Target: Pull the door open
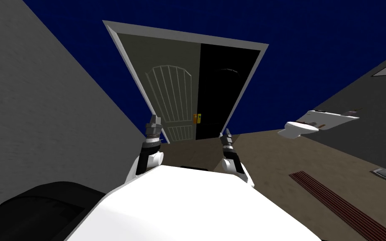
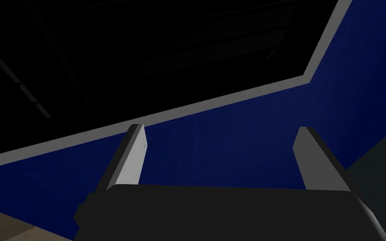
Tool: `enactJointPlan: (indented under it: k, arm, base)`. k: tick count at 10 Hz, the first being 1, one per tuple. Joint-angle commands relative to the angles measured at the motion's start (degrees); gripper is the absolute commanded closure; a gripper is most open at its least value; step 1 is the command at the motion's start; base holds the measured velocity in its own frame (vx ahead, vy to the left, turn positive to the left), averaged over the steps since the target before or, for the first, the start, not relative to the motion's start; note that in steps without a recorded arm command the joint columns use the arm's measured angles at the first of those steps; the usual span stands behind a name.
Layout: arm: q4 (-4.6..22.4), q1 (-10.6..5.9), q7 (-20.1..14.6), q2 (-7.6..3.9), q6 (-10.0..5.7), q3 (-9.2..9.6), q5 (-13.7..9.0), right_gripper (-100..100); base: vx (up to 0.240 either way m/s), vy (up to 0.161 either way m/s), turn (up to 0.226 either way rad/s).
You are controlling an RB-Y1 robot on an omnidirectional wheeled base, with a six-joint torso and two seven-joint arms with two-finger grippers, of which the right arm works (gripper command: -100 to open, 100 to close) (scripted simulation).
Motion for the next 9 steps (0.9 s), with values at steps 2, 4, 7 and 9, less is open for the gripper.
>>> enactJointPlan:
  k: [2, 4, 7, 9]
  arm:
    - [3.8, -2.04, 0.2, -0.77, 0.01, 0.69, -0.5, -100]
    - [6.6, -3.54, 0.4, -1.39, 0.11, 1.19, -0.9, -100]
    - [10.8, -5.81, 0.6, -2.31, 0.25, 1.94, -1.4, -100]
    - [13.5, -7.29, 0.7, -2.91, 0.34, 2.44, -1.8, -100]
  base:
    - [0.105, 0.032, 0.064]
    - [0.099, 0.017, 0.061]
    - [0.099, 0.017, 0.062]
    - [0.101, 0.029, 0.059]
